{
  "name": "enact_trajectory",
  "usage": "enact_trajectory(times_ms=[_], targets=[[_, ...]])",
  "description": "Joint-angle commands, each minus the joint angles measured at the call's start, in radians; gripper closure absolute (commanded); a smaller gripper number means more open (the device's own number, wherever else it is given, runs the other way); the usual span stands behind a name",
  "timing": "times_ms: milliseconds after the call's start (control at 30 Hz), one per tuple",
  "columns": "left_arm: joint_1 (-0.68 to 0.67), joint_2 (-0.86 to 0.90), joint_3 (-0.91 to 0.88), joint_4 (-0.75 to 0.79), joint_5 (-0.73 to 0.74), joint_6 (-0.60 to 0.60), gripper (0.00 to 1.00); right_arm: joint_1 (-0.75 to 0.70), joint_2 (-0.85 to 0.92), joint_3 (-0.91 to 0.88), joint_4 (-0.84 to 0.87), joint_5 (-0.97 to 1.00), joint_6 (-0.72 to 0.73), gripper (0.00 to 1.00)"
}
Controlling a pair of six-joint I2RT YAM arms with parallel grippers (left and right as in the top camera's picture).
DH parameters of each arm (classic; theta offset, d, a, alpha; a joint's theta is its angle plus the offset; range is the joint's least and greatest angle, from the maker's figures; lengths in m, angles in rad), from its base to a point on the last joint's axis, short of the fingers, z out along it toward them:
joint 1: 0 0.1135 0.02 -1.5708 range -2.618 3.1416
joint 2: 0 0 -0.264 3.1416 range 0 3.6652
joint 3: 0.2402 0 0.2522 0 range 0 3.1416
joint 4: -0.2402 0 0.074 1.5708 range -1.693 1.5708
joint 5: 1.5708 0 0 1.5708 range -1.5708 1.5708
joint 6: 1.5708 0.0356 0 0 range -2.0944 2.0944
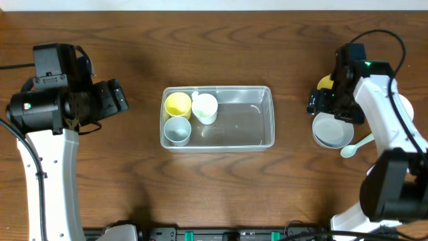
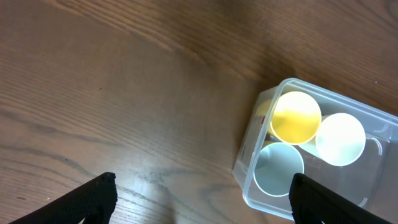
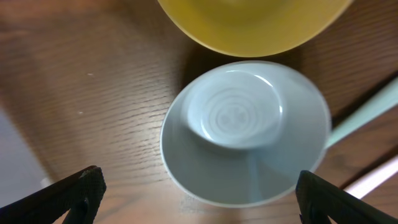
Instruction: Pack container
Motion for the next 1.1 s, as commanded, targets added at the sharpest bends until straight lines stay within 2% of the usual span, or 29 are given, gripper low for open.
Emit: enact_trajectory(times_ms=[0,233,500,700,933,1067], targets=[[0.005,0.006,-0.001,0.004,0.014,-0.009,0.11,0.005,0.056,-0.013,0.013,0.014,0.017,0.01],[0.005,0.006,-0.001,0.012,0.014,-0.009,0.11,0.024,0.131,-0.061,0.06,0.009,0.018,0.01],[0.005,0.006,-0.001,0.011,0.013,-0.009,0.11,0.048,0.134,-0.137,0.115,0.006,0.017,0.03],[0.005,0.006,-0.001,0.011,0.013,-0.009,0.11,0.049,0.134,-0.16,0.132,0.006,0.018,0.16],[0.005,0.006,-0.001,0.01,0.013,-0.009,0.11,0.049,0.134,-0.16,0.138,0.006,0.018,0.25],[0.005,0.006,-0.001,0.01,0.013,-0.009,0.11,0.049,0.134,-0.159,0.147,0.006,0.018,0.4]])
